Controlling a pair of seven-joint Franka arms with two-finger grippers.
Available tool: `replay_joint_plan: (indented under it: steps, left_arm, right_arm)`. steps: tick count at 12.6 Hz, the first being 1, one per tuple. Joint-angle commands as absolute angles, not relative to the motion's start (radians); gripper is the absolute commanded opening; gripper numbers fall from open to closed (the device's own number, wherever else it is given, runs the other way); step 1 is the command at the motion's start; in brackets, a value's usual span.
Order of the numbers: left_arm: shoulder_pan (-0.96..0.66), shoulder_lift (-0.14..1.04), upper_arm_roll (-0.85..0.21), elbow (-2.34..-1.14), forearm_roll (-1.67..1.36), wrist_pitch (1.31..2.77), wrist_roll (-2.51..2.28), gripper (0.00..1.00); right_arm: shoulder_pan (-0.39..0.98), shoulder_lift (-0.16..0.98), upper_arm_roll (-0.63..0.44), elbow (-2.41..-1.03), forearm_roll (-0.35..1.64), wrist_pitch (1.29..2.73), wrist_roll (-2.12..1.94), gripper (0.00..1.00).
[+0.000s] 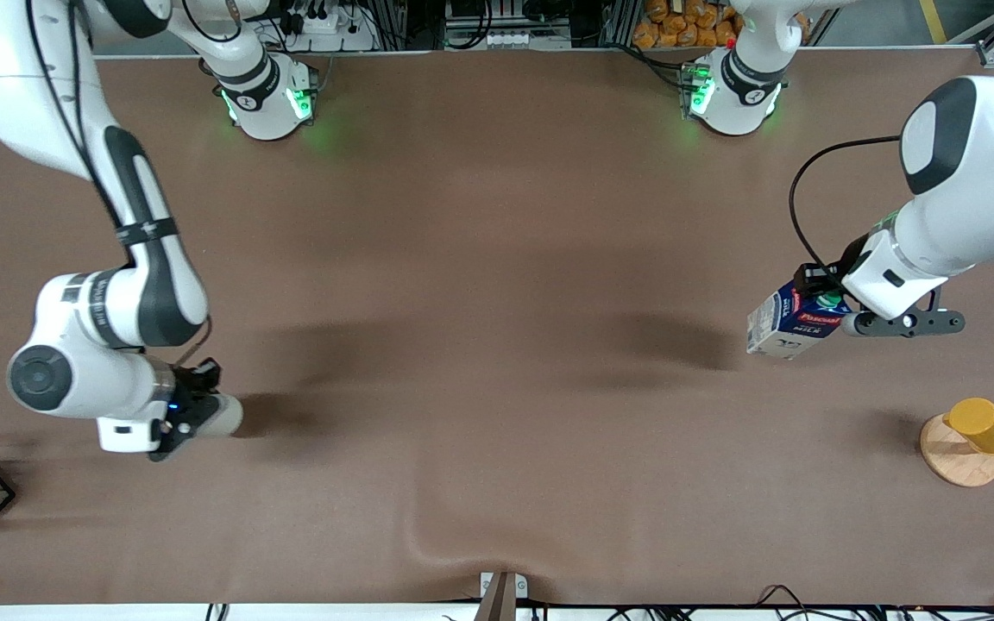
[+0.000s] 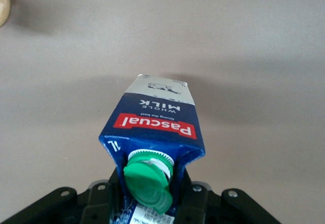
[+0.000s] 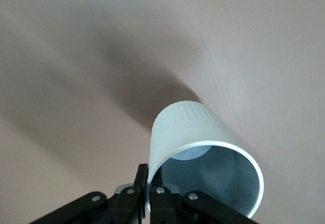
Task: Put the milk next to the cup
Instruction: 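Carry the mug to the table middle with the right gripper and lower it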
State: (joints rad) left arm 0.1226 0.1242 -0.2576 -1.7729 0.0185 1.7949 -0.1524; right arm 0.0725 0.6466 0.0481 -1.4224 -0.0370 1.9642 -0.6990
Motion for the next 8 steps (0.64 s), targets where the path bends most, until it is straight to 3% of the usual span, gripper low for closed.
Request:
replay_joint_plan:
  steps: [1,3,8]
  left_arm:
    - [0.126,0.095,-0.287,-1.766,0.023,1.769,-0.193,0.38]
    - [0.126,0.094,-0.288,-1.761,0.023,1.747,-0.204,0.39]
    - [0.135,0.075,-0.298,-1.758,0.021,1.706,-0.201,0.39]
  right_arm:
    - [0.231,0.664,0.041,-1.356,-0.032,1.954,-0.683,0.0]
    - [0.345,0.67,0.041,-1.355,-0.034,2.04,-0.561,0.0]
    - [0.549,0.742,0.041,-1.31,-0.032,2.062,-0.271,0.0]
